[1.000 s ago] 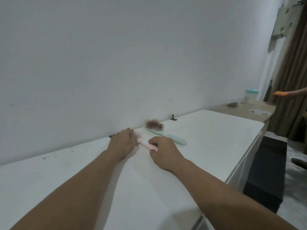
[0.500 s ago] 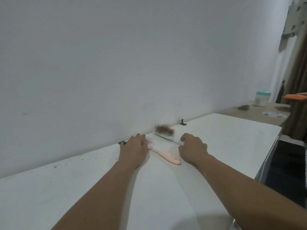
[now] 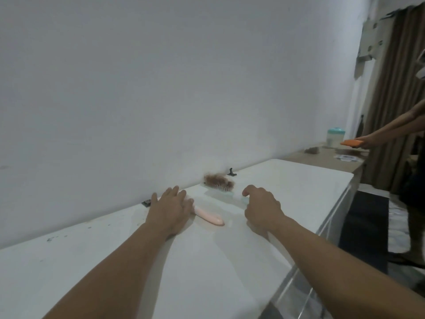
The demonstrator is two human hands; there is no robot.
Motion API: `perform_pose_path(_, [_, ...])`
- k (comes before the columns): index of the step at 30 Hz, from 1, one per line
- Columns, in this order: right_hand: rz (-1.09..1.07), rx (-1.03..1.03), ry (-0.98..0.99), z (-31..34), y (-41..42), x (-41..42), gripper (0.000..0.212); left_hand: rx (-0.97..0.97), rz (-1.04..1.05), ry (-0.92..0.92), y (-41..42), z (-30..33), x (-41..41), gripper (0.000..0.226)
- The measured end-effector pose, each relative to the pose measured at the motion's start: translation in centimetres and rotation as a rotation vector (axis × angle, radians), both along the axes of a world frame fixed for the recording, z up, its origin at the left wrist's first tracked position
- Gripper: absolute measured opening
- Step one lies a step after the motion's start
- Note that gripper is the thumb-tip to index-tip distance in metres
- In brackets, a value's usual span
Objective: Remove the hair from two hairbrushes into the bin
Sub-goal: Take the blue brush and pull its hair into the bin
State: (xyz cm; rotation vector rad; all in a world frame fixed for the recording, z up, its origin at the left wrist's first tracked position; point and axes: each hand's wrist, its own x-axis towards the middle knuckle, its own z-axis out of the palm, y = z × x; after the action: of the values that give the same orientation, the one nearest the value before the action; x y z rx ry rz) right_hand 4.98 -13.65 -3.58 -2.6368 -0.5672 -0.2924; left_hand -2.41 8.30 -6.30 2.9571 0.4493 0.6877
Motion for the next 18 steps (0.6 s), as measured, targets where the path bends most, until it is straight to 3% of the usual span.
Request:
perform_pose_path(4, [0.018,0.060,-0.036,1.2,-3.3,-1.1,0.046,-0.040,-0.042,-0.052,-3.4,1.4,-0.1,0.037])
perform_pose_path(8, [0.002,0.127,-0.049,1.8,-6.9,-2.5,0.045,-0.224,-0.129,-0.151,-8.5,3.1,0.7,0.050])
perform_pose_path(10, [-0.028,0.176,-0.050,1.9,-8.8,-3.2,0.044,-0.331,-0.168,-0.211,-11.5,3.6,1.1,0.043])
perform_pose_path(14, [-0.114,0.300,-0.039,1.2,-13.4,-5.2,0.043,-0.700,-0.286,-0.294,-17.8,4.5,1.4,0.021])
perform_pose_path(18, [-0.173,0.444,-0.030,-1.0,-18.4,-7.4,0.042,-1.215,-0.398,-0.150,-24.0,4.6,1.9,0.021])
